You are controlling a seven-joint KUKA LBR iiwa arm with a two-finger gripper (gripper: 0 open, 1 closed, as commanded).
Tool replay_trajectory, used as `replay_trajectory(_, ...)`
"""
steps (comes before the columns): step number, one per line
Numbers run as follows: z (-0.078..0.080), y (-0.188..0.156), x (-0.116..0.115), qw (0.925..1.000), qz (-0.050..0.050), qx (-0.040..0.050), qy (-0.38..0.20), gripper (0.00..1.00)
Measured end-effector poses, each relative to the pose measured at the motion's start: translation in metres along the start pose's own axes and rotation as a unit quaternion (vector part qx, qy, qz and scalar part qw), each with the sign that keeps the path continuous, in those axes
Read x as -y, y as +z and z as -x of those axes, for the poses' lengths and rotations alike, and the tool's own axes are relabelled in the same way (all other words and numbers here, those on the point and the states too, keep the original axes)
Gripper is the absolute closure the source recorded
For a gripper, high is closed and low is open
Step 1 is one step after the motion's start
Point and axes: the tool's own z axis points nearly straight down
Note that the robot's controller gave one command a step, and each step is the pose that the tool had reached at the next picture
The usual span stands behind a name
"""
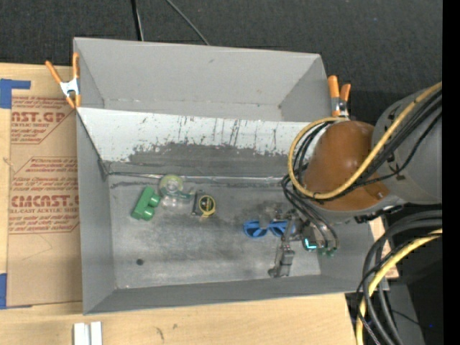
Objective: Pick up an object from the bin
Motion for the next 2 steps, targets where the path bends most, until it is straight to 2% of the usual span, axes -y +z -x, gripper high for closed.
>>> replay_trajectory(1, 0.057, 0.0594, 0.0504, 1.0, -0.001, 0.0045, -0.004, 0.0)
replay_trajectory(2, 0.0571, 0.0601, 0.0496, 1.0, 0.0, 0.0044, -0.004, 0.0)
